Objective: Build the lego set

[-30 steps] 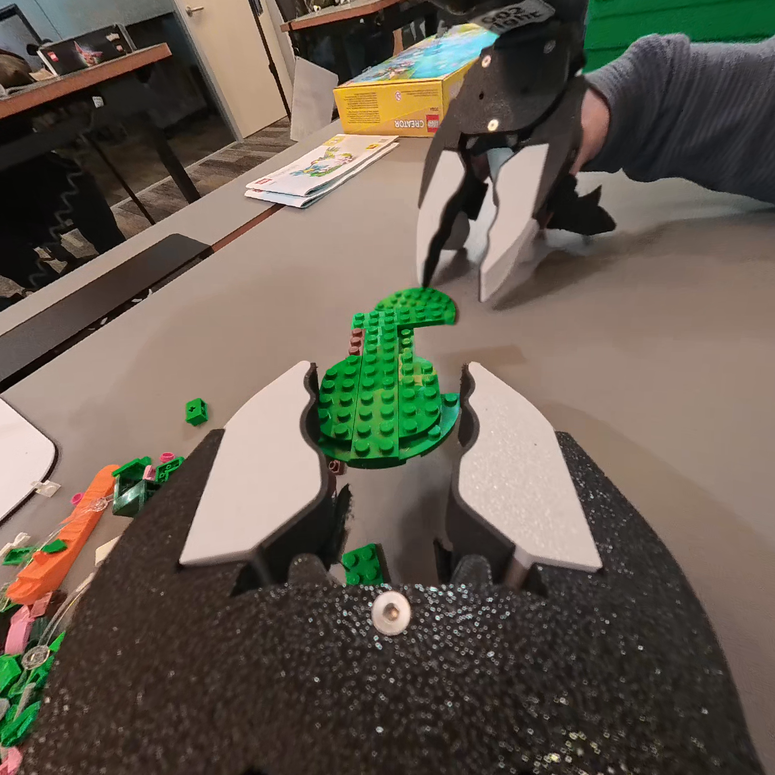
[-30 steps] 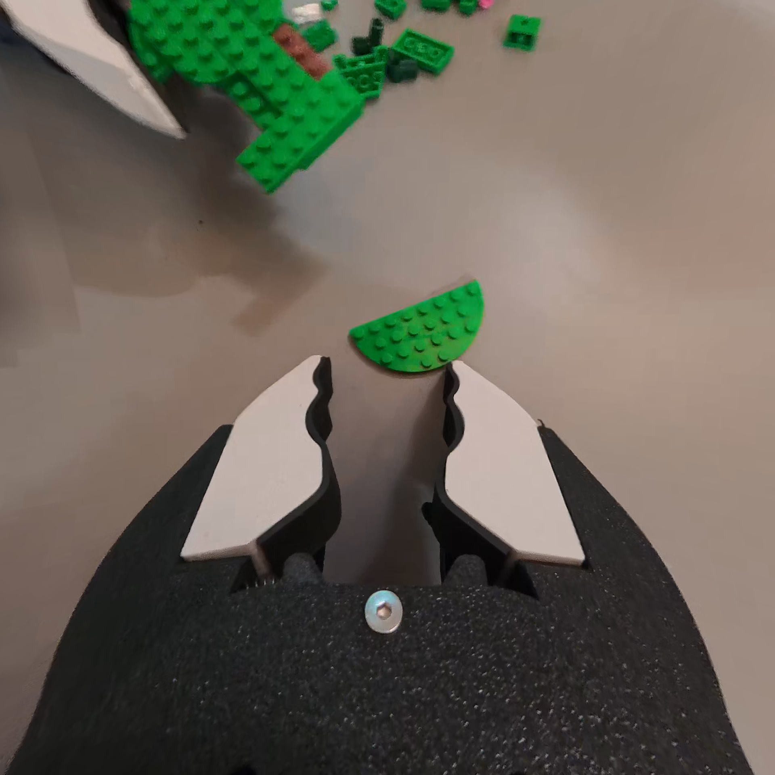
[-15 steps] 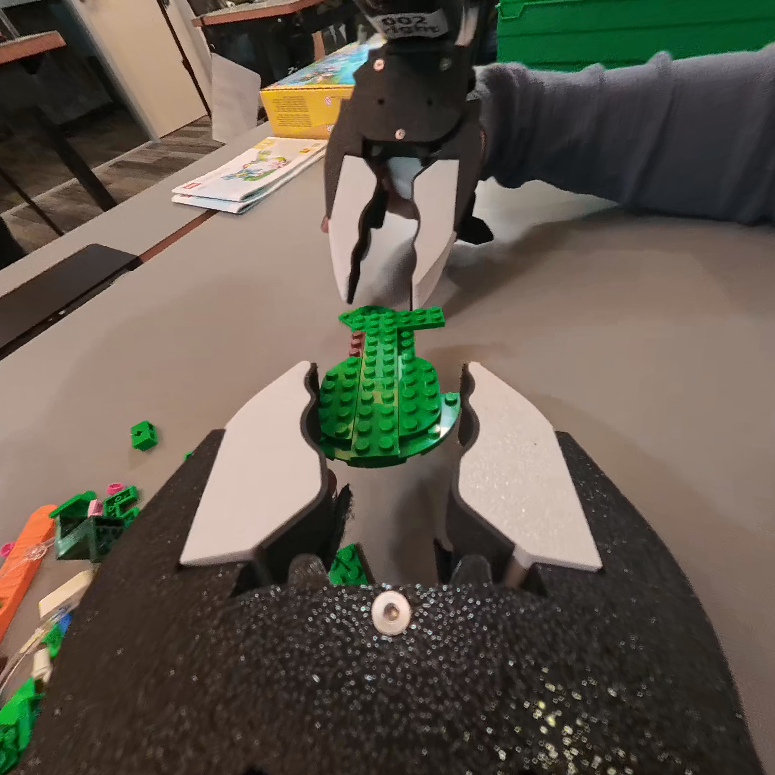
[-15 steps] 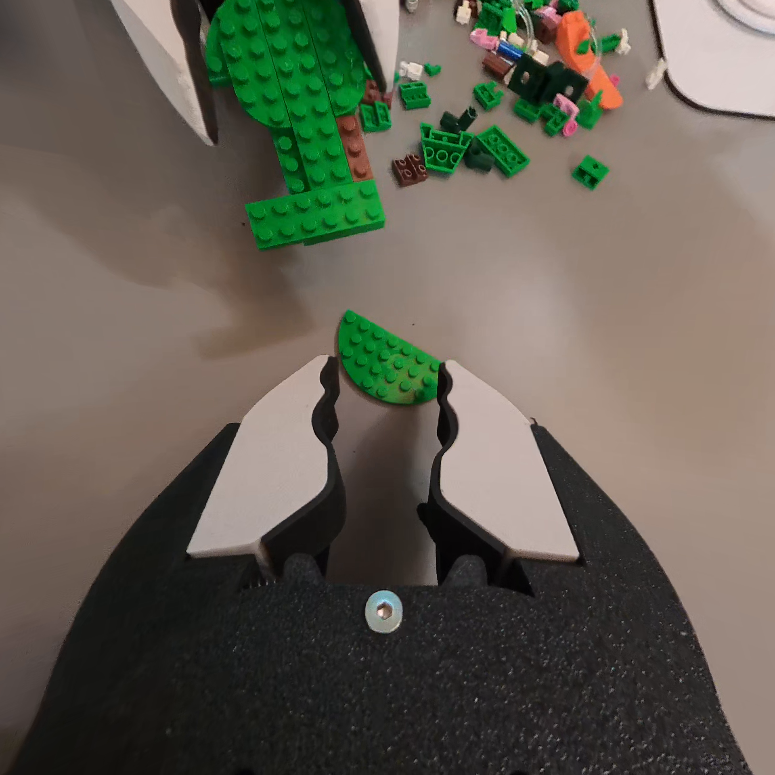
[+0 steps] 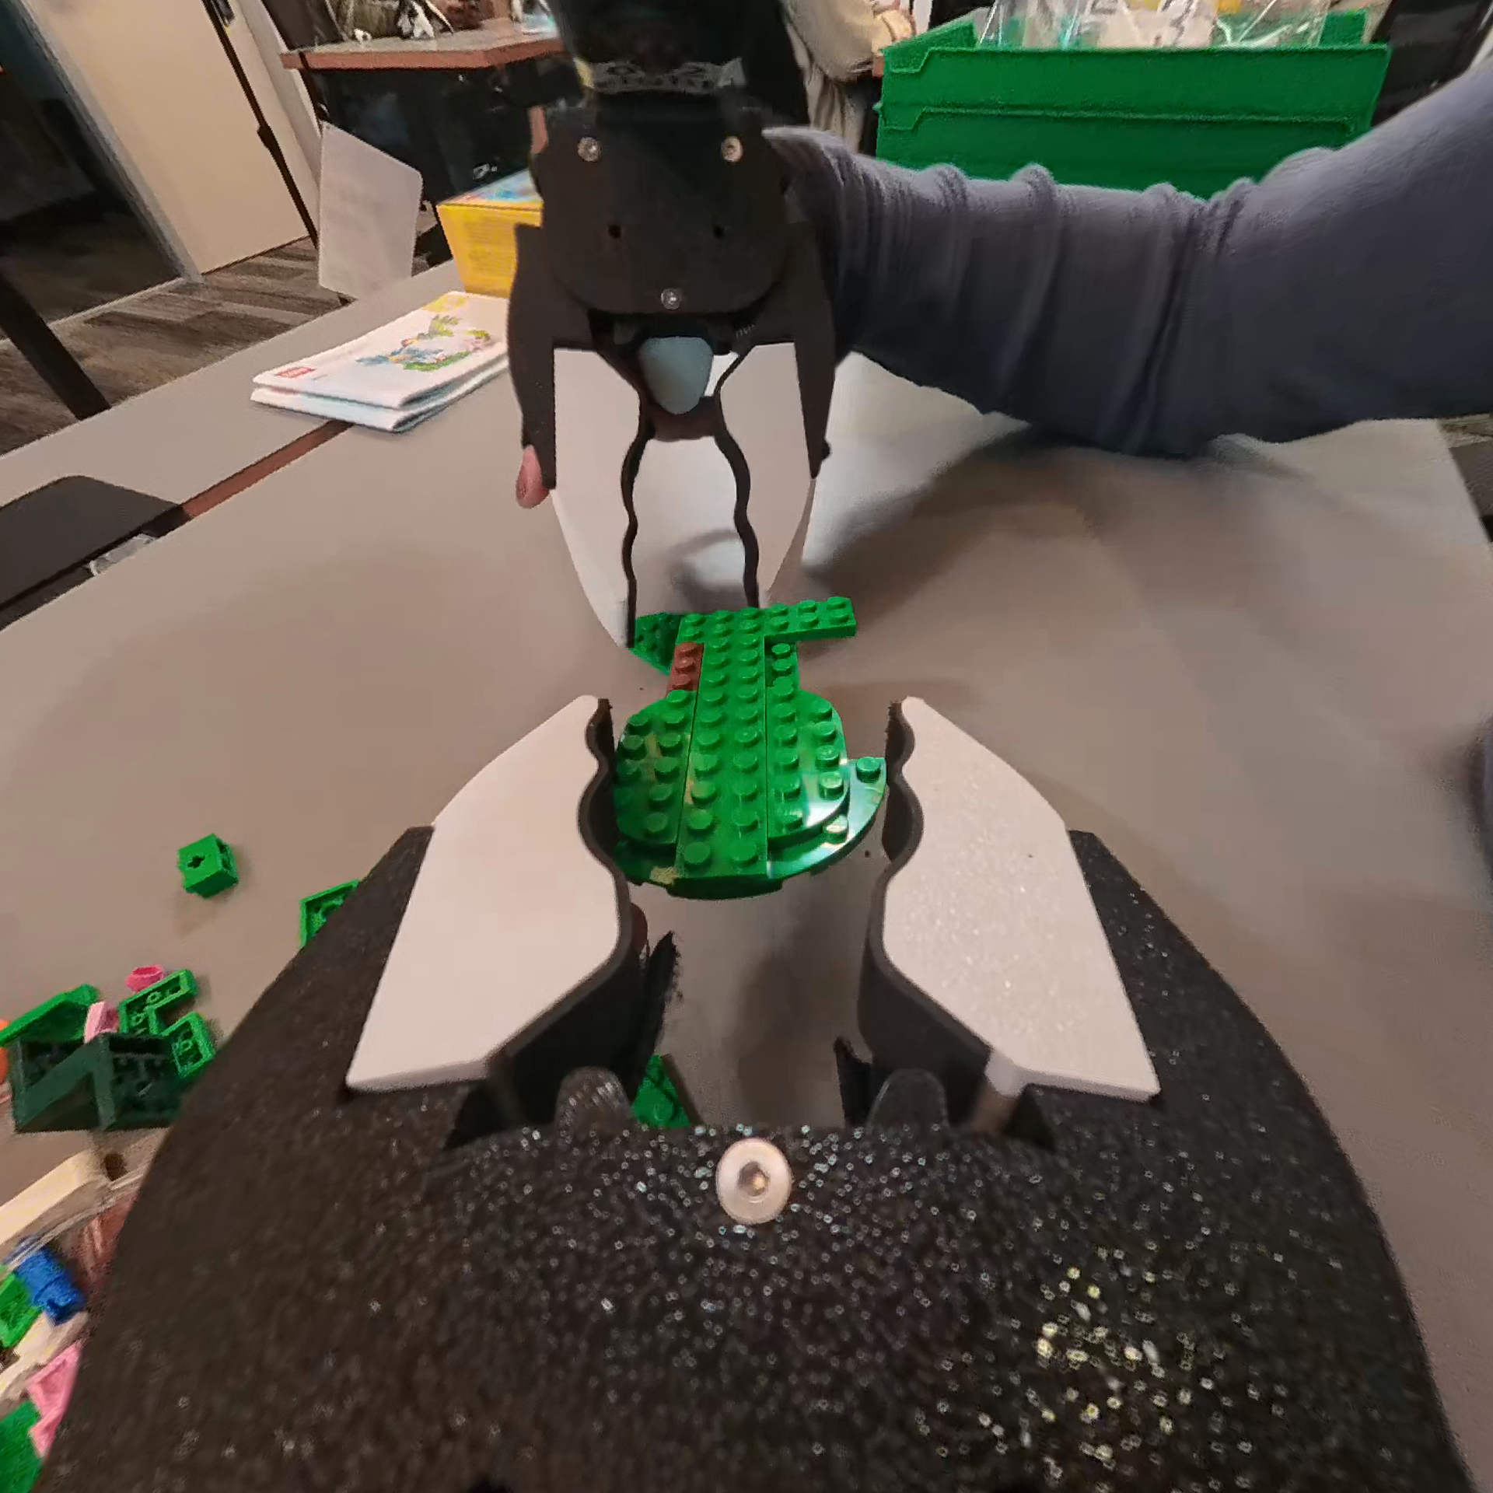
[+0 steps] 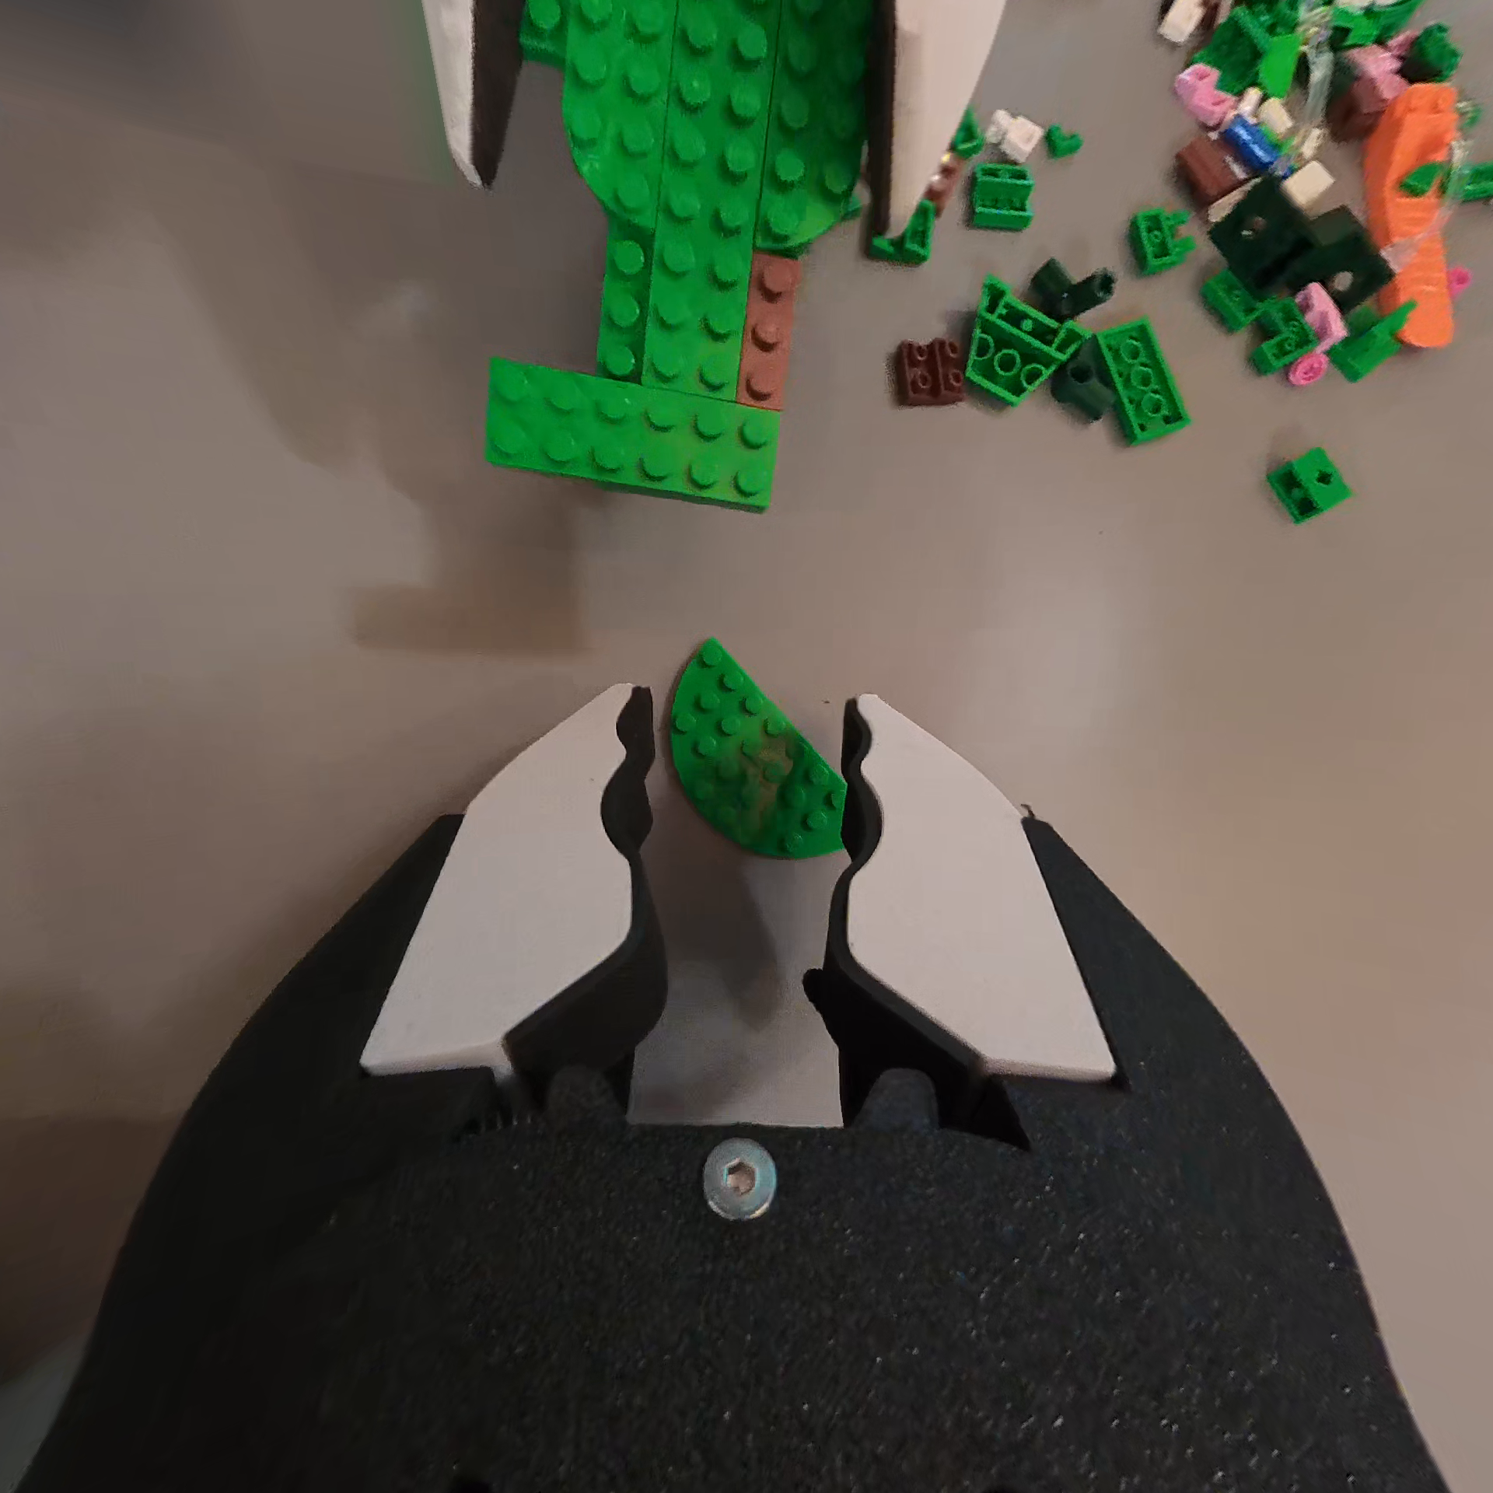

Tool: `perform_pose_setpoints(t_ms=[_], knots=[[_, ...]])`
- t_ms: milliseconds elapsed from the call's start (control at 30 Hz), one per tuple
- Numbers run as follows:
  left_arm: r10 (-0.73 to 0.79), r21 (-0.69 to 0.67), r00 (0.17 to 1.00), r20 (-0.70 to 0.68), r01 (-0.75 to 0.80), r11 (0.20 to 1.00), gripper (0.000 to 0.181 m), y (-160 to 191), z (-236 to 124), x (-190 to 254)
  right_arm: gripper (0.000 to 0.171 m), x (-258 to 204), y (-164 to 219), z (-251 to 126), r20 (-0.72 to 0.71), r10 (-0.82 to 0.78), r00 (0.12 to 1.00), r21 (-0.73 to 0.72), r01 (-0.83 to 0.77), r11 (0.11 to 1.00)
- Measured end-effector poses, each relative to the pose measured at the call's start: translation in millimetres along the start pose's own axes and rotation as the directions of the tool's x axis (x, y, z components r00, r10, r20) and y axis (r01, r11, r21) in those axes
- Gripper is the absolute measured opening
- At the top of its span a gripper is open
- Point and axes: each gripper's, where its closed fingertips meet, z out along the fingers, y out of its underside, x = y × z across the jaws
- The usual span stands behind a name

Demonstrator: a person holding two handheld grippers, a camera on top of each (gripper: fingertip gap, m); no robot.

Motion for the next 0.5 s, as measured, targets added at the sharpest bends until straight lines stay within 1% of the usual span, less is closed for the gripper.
perform_pose_setpoints(t_ms=[100, 167, 200, 300, 367, 500], knots=[[0.020, 0.007, 1.000, -0.001, -0.020, 1.000, 0.064, -3, -3, 1, 0.049, -1, 4, 1, 0.048, -0.053, 0.997, -0.113, 0.058, 0.992], [0.021, 0.012, 0.999, -0.025, -0.021, 1.000, 0.064, -4, -5, 4, 0.057, 2, 11, 2, 0.067, -0.079, 0.995, -0.206, 0.091, 0.974], [0.020, 0.015, 0.999, -0.041, -0.020, 1.000, 0.063, -5, -5, 6, 0.058, 3, 13, 2, 0.077, -0.090, 0.993, -0.230, 0.106, 0.968], [0.021, 0.009, 0.997, -0.078, -0.021, 1.000, 0.063, -3, -5, 11, 0.059, 5, 17, 4, 0.122, -0.114, 0.986, -0.259, 0.143, 0.955], [0.031, 0.000, 0.996, -0.085, -0.031, 1.000, 0.063, -2, -5, 13, 0.057, 5, 24, 4, 0.154, -0.119, 0.981, -0.292, 0.160, 0.943], [0.026, -0.003, 0.996, -0.082, -0.027, 1.000, 0.063, 0, -5, 11, 0.051, 1, 25, 2, 0.189, -0.118, 0.975, -0.301, 0.172, 0.938]])
